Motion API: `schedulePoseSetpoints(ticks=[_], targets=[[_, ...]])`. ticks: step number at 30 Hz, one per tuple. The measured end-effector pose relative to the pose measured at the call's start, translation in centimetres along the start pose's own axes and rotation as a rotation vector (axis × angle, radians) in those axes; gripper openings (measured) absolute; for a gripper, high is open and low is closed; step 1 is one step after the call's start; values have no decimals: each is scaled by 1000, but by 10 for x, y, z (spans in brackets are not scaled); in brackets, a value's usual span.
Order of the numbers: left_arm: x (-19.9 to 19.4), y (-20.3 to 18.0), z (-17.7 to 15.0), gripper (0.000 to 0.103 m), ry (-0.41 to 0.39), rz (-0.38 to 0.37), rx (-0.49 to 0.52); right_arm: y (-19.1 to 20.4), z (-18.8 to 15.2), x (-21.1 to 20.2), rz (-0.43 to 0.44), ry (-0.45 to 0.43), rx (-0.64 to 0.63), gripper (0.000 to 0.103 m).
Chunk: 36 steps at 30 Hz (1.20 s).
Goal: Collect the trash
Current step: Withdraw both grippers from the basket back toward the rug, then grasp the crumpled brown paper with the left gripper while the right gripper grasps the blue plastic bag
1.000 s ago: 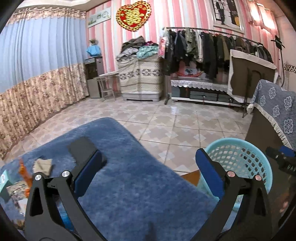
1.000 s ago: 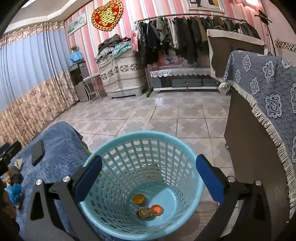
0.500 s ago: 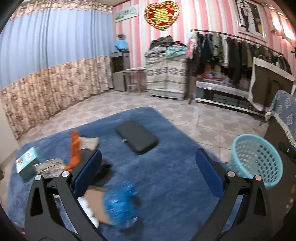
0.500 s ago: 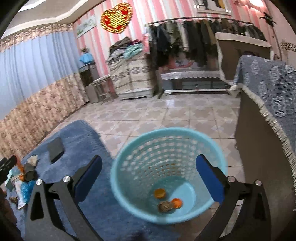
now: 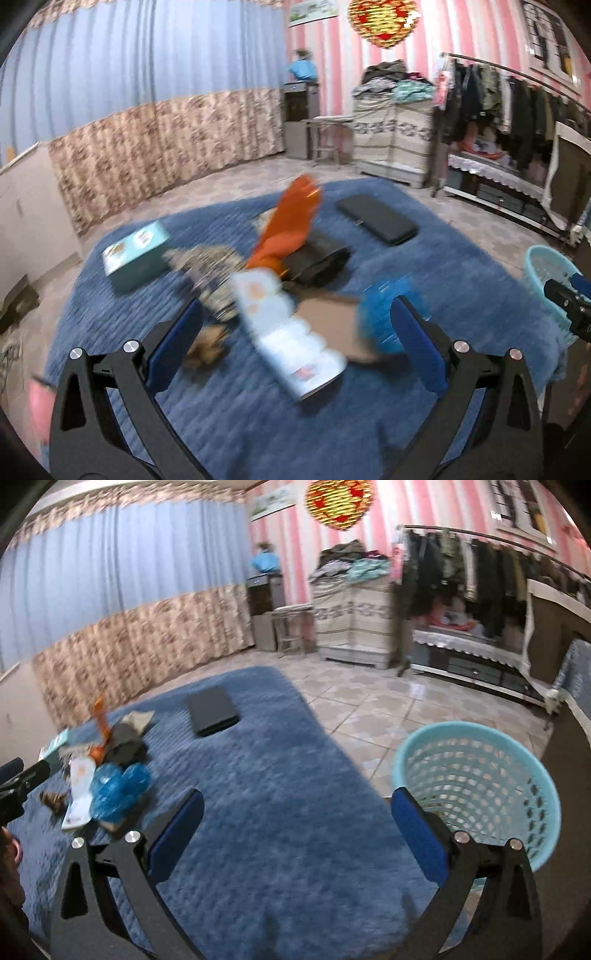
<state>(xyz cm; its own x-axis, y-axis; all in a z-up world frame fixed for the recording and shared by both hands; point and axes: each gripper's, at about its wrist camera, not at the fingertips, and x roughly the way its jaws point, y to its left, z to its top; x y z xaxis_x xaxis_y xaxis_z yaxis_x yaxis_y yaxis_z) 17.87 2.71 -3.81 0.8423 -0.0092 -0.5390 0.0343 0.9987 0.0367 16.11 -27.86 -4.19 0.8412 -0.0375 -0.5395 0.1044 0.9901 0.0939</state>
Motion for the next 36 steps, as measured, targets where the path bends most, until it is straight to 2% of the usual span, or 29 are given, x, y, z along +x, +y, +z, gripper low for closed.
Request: schedulePoseSetpoints(ticks=[5, 11, 15, 27, 32, 35, 36], targets=[[9, 39, -35, 98, 65, 50, -45, 28, -6, 11, 41, 34, -50, 99], [13, 61, -59, 98, 101, 57, -80, 56, -9, 16, 76, 36, -119, 99], [14, 60, -61, 98, 91, 75, -54, 69, -7, 19, 101, 45, -135, 99], [63, 87, -35, 98, 144, 108, -125, 125, 3, 37, 220, 44, -234, 99], [84, 87, -29, 91, 182, 112, -127, 145, 8, 52, 239, 59, -269, 99], [98, 85, -32, 81, 231, 95, -117, 150, 7, 64, 261, 96, -283, 99], [101, 86, -33, 75, 243, 91, -117, 151, 6, 66, 265, 100, -285, 98]])
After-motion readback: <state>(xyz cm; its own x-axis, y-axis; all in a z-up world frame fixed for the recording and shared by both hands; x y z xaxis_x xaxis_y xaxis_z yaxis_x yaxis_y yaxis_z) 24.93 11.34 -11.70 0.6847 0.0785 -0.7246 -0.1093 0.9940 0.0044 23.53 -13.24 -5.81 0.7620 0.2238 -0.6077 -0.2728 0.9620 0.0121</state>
